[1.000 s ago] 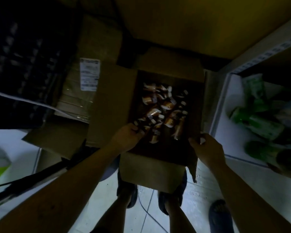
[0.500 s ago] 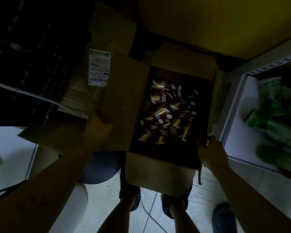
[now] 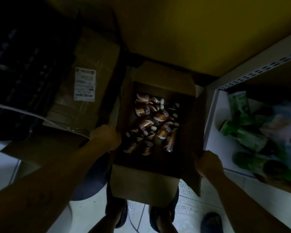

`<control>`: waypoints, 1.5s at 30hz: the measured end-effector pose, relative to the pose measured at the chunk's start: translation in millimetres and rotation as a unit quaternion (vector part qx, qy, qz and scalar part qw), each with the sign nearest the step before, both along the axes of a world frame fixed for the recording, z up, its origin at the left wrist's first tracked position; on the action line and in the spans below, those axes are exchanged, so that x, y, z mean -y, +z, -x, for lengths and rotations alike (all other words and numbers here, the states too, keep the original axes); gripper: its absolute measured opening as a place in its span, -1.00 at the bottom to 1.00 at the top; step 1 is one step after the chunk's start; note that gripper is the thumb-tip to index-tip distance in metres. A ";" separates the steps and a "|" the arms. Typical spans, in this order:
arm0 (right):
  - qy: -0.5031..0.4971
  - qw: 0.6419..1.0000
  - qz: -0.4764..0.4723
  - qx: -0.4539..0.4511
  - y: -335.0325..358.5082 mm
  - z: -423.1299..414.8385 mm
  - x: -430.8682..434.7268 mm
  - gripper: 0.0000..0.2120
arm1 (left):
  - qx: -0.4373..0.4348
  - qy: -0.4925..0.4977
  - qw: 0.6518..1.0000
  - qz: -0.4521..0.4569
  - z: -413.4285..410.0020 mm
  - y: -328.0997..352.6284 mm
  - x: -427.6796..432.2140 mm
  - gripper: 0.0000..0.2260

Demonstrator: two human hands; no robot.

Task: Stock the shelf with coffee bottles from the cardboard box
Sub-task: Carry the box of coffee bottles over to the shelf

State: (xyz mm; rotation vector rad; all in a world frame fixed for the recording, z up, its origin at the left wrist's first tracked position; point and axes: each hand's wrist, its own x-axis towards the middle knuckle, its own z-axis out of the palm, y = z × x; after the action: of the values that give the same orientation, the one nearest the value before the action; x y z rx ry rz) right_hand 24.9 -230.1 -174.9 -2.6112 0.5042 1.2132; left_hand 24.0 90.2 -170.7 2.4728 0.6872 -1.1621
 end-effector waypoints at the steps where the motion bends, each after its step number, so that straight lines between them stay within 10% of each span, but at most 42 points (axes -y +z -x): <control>1: 0.006 1.000 0.001 0.016 4.6 -3.1 0.6 -0.61 | -0.001 -0.003 1.000 0.003 -3.4 8.9 -0.2 -0.68; 21: 0.043 0.999 0.016 0.018 424.0 -50.2 -19.7 -0.68 | -0.117 -0.106 0.987 0.041 -43.0 430.6 12.3 -0.68; 45: 0.236 0.876 0.086 0.412 922.9 51.2 -65.6 -0.72 | 0.358 0.002 0.933 -0.028 137.1 916.6 -33.2 -0.82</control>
State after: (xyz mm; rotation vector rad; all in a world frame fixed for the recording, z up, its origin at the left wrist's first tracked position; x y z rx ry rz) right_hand -26.3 -164.5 748.1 -3.1488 -0.2185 0.0209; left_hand -113.1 123.3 745.9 2.6593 0.5002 -0.1746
